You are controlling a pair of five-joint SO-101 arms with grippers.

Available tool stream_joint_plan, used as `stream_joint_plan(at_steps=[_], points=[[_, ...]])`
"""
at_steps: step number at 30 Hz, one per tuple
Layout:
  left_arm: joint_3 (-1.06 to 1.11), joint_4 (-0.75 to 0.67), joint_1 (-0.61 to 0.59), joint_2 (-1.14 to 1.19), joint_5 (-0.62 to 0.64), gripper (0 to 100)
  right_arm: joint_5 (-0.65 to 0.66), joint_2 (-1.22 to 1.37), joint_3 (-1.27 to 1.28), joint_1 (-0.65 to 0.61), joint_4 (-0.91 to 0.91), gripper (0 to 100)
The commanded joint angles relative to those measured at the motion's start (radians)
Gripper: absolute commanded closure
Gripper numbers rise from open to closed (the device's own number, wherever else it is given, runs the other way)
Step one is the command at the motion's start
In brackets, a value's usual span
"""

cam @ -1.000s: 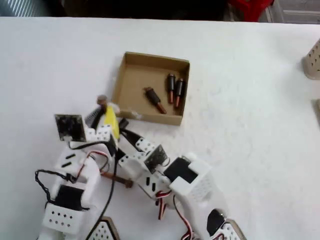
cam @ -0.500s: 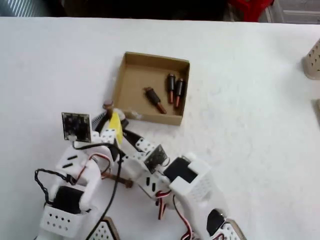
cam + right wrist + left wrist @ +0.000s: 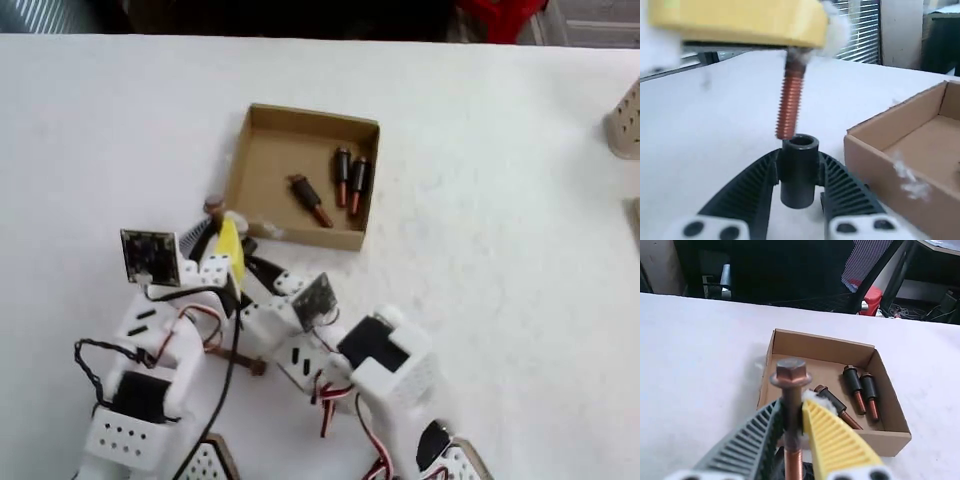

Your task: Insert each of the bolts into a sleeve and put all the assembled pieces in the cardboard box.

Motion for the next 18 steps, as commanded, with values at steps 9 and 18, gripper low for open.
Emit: stream_joint_plan(at_steps=[9, 18], points=[[0.009, -0.038, -0.001, -0.016, -0.023, 98, -0.037, -0.097, 0.012, 0.016, 0.076, 98.1], [0.063, -0.189, -0.007, -0.016, -0.058, 98, -0.035, -0.104, 0.029, 0.002, 0.076, 98.1]])
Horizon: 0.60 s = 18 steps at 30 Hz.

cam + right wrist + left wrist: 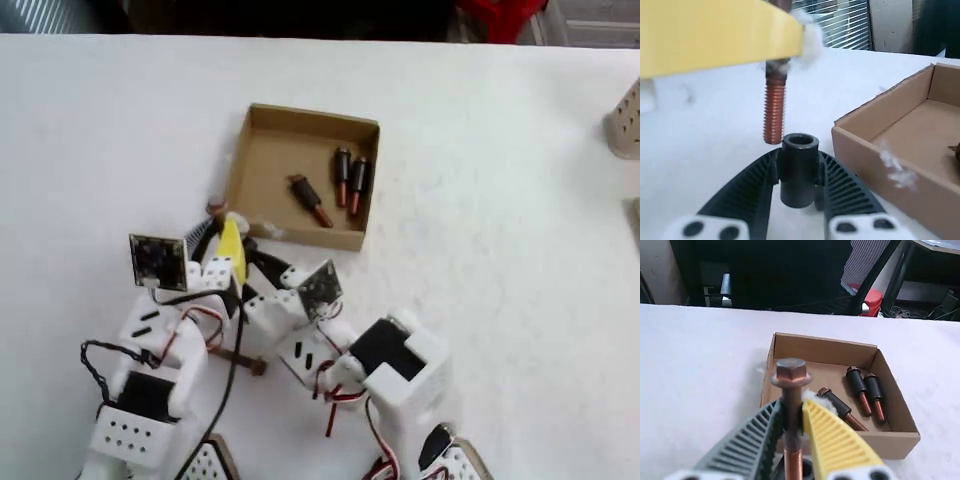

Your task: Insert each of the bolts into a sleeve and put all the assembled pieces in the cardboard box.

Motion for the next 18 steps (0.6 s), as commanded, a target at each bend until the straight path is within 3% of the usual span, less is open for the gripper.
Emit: stream_joint_plan(at_steps=[1, 18], points=[[-0.017, -0.074, -0.004, -0.016, -0.011, 98, -0.005, -0.051, 0.011, -0.022, 0.001, 98.1], [0.012, -0.055, -0.001, -0.012, -0.011, 98, -0.003, -0.051, 0.012, -0.030, 0.001, 98.1]])
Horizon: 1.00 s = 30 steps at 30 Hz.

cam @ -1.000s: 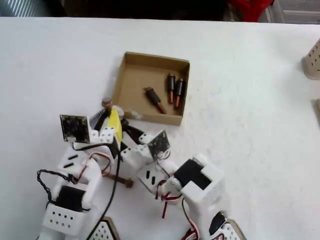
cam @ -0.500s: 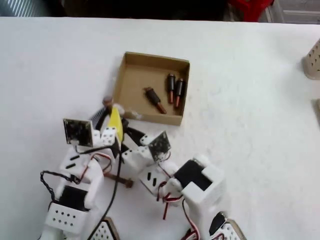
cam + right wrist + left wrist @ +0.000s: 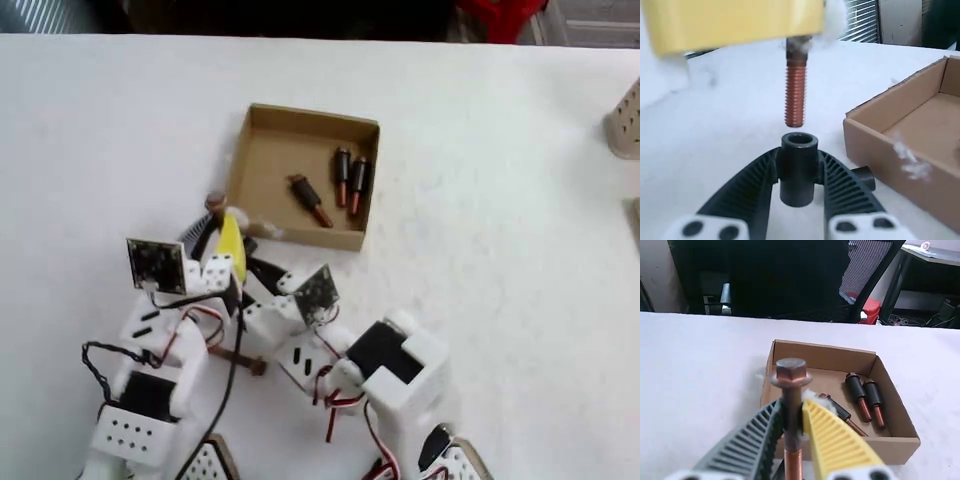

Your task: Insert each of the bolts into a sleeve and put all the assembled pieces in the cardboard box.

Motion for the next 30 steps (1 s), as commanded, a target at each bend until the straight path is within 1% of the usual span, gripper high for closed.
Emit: stream_joint_plan(at_steps=[1, 3, 6, 14, 30], points=[[-0.009, 0.006, 0.001, -0.013, -0.008, 98, -0.003, -0.051, 0.000, -0.002, -0.001, 98.1], [-0.012, 0.048, 0.001, -0.015, -0.018, 98, -0.003, -0.053, 0.009, -0.001, -0.007, 98.1], [-0.011, 0.069, 0.002, -0.015, -0.051, 98, -0.003, -0.053, 0.029, -0.004, -0.059, 98.1], [-0.011, 0.072, 0.048, -0.015, -0.051, 98, -0.003, -0.053, 0.031, -0.005, -0.056, 98.1], [-0.006, 0.071, 0.050, -0.015, -0.051, 98, -0.003, -0.054, 0.043, -0.005, -0.056, 98.1]])
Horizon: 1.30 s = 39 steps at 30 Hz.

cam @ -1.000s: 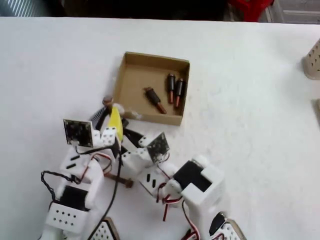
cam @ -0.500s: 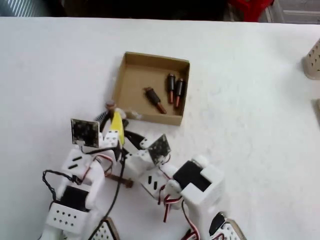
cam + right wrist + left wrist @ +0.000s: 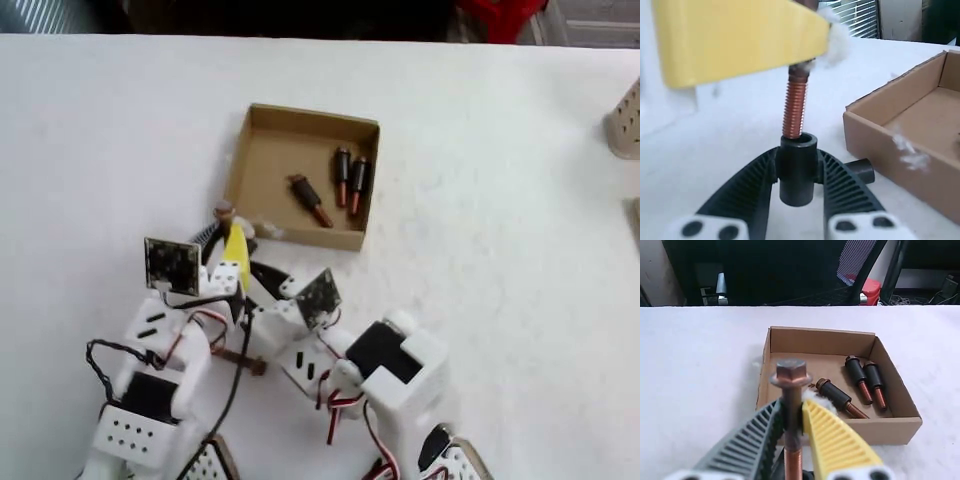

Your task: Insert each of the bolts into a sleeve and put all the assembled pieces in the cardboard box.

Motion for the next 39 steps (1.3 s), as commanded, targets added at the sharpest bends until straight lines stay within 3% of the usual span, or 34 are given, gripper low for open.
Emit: stream_joint_plan(at_steps=[1, 12, 27, 39], points=[[-0.006, 0.000, 0.021, -0.015, -0.006, 98, -0.003, -0.061, 0.014, -0.002, -0.028, 98.1], [-0.020, 0.025, 0.031, -0.015, 0.057, 98, -0.003, -0.220, 0.063, 0.001, 0.156, 98.1], [-0.086, 0.018, 0.004, -0.012, 0.058, 98, -0.003, -0.237, 0.072, -0.007, 0.163, 98.1], [-0.071, 0.201, 0.004, -0.016, 0.052, 98, -0.003, -0.243, 0.077, 0.010, 0.162, 98.1]])
